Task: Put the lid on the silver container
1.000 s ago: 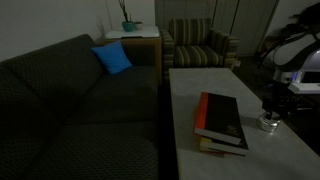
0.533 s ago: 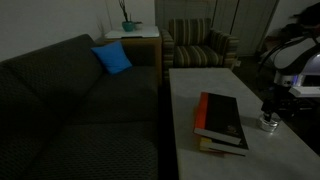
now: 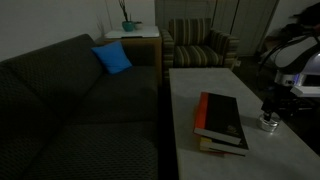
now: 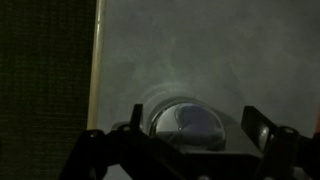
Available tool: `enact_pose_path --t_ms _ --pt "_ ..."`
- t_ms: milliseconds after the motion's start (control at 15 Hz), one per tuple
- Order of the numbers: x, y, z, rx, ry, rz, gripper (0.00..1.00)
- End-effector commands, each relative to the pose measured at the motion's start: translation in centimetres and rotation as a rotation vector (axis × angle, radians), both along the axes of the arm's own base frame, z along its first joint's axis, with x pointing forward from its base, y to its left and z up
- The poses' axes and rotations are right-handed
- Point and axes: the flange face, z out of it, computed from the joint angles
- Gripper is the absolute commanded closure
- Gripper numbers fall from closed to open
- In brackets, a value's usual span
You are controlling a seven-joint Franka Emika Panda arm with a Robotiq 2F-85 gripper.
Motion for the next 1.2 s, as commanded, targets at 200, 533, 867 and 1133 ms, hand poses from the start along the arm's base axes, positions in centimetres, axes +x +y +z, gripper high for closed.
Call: enact_pose_path --t_ms 200,533,867,1133 --pt "0.1 -0.8 0.3 0.162 -0.065 0.040 0.00" --pt "0.0 -1.3 0.3 0.212 -0.089 0.041 0.00" --pt "-0.3 -1.8 0.6 0.103 -0.063 -0.073 0.00" --pt "-1.1 -1.8 1.8 -0.011 -0.112 -0.173 0.00"
